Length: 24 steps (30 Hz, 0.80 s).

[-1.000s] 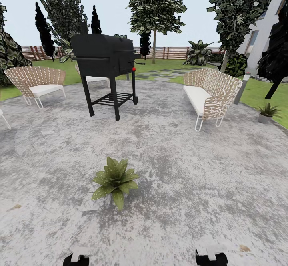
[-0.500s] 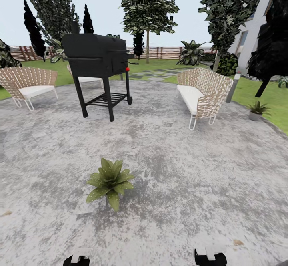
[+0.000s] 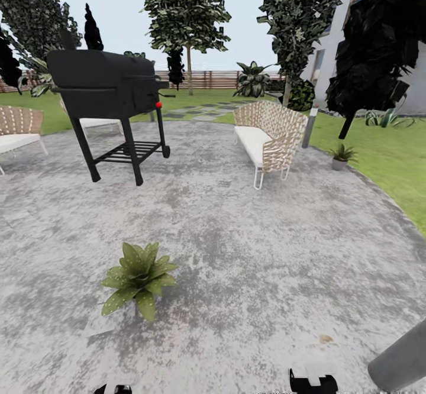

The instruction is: Pick up the pesticide atomizer in the garden and spray insectifuge to fully cover both potted plants in the garden.

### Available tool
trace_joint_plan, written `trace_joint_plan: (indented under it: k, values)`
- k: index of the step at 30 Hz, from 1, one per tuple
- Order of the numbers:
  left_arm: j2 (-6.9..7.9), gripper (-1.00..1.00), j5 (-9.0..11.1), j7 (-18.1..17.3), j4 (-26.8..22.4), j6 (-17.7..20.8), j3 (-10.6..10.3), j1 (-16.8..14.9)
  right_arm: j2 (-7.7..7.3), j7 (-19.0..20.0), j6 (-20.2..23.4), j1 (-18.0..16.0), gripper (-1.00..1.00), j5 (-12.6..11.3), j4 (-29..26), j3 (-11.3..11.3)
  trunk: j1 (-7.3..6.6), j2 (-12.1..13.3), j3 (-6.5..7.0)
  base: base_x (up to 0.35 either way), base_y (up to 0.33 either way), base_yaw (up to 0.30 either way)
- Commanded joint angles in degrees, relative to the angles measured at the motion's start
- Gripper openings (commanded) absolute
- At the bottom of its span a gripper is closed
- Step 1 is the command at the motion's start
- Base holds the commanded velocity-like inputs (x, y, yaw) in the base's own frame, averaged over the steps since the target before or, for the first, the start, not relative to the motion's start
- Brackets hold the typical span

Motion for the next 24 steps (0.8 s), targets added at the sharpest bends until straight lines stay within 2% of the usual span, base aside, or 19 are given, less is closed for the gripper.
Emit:
trace_joint_plan:
  k: [1, 6, 14, 24]
  values:
    - [0.01, -1.00, -0.28, -0.04, 0.03, -0.20, 0.14, -0.02, -0.04, -0.26, -0.13, -0.05, 1.00, 0.60, 0.08, -0.31, -0.01, -0.02, 0.01, 0.000, 0.000, -0.272]
    - [0.12, -1.00, -0.35, 0.63, -0.07, -0.11, 0.17, -0.01, -0.12, -0.26, -0.21, 0.00, 1.00, 0.66, 0.14, -3.42, -0.01, -0.02, 0.29, 0.000, 0.000, -0.264]
    - [0.05, -1.00, -0.86, 0.13, -0.08, -0.26, 0.04, 0.07, 0.03, -0.17, -0.13, 0.04, 1.00, 0.68, 0.18, -3.57, -0.01, -0.02, 0.81, 0.029, -0.001, -0.246]
    - [-0.16, -1.00, -1.02, 0.17, -0.06, -0.26, -0.04, 0.07, 0.12, -0.17, -0.13, 0.04, 1.00, 0.68, 0.24, -3.57, -0.01, -0.02, 1.47, 0.306, -0.067, -0.245]
